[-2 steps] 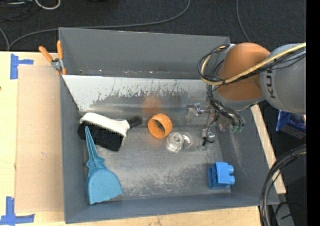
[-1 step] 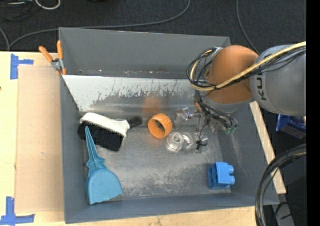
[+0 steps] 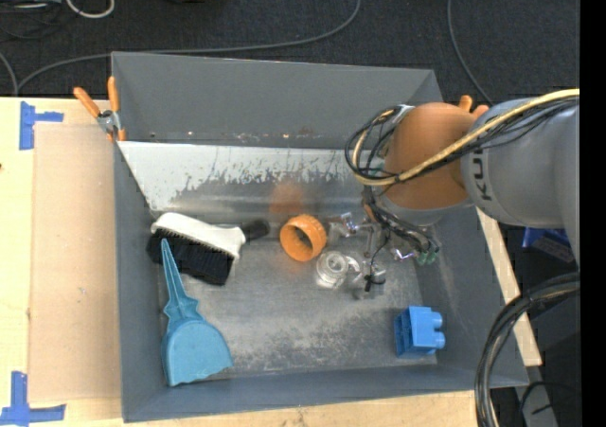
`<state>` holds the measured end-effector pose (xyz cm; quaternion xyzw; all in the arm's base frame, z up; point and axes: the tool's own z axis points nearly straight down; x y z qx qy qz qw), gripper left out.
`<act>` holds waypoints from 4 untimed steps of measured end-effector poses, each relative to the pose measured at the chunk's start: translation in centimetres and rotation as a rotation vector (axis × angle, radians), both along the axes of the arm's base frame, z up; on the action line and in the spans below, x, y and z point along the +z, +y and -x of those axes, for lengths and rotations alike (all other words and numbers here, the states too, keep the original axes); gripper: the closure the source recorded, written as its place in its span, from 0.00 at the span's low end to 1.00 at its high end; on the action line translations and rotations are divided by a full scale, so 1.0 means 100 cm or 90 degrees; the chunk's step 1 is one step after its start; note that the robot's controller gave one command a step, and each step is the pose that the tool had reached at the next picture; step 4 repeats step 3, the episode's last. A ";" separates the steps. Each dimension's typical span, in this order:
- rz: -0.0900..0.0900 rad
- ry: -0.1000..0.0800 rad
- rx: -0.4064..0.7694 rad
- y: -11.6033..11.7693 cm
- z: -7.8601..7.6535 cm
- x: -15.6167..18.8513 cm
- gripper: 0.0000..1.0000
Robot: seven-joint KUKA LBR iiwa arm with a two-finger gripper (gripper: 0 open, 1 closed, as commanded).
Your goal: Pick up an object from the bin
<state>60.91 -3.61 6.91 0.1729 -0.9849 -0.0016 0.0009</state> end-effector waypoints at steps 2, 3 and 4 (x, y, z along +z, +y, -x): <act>0.000 0.000 0.049 0.005 -0.004 0.001 1.00; -0.001 0.008 0.049 0.005 0.000 0.023 1.00; -0.001 0.008 0.049 0.005 0.000 0.023 1.00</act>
Offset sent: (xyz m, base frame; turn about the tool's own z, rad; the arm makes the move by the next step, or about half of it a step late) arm 0.0000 0.0000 0.0000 0.0000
